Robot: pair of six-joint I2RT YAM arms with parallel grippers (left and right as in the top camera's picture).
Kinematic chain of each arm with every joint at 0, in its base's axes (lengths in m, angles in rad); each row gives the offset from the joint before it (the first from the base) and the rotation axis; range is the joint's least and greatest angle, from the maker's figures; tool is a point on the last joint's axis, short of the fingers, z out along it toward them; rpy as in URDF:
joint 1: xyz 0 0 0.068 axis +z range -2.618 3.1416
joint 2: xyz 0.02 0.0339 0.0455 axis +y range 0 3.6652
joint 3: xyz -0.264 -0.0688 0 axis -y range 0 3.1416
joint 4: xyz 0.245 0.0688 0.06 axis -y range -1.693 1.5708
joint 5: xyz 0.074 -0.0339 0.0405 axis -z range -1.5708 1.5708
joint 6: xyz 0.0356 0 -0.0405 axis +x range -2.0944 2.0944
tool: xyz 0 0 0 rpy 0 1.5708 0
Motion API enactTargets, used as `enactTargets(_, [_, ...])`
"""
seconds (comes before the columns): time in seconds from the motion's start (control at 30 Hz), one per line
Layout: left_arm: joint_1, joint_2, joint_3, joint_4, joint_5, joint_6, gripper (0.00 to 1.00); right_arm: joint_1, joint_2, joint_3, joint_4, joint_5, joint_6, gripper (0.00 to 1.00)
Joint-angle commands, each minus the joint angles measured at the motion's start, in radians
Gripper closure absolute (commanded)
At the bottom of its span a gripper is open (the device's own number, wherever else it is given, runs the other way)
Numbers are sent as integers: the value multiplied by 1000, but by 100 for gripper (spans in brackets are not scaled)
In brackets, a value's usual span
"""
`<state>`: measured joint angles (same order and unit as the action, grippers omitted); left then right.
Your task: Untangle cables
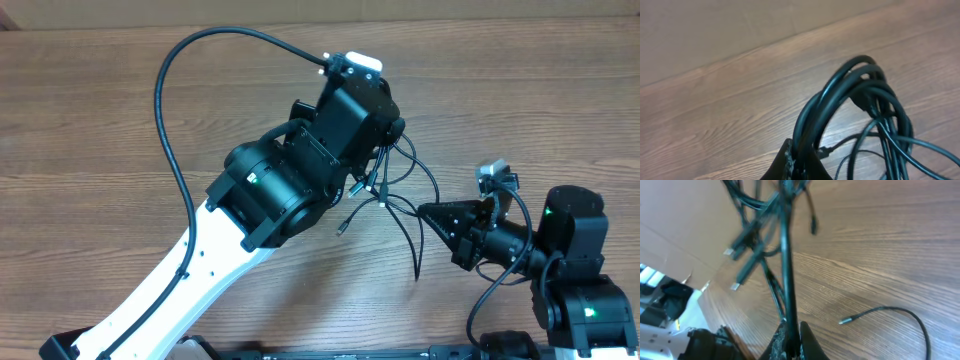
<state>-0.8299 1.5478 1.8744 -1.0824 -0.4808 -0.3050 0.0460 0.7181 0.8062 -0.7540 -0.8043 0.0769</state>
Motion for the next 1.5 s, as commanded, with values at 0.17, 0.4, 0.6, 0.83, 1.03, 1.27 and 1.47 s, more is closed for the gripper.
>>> enactTargets(0.17, [7,2,13,10,-105,-40,96,-2,-8,20,-88,281,14,96])
enactTargets(0.4, [7,2,13,16,-132,-126,96,-2,-8,20,-109,389,97,96])
enactTargets(0.6, [7,2,13,35,-116,-341,96,-2,-8,20,-63,404,218,96])
enactTargets(0.83, [7,2,13,46,-114,-451,96,-2,-8,20,-35,416,369,96])
enactTargets(1.03, [7,2,13,43,-114,-443,96,-2,-8,19,-53,481,404,96])
enactTargets(1.27, [6,2,13,48,-41,-220,96,-2,-7,19,-61,488,389,0])
enactTargets(1.47, [6,2,13,76,157,66,96,-1,-7,19,-53,447,315,0])
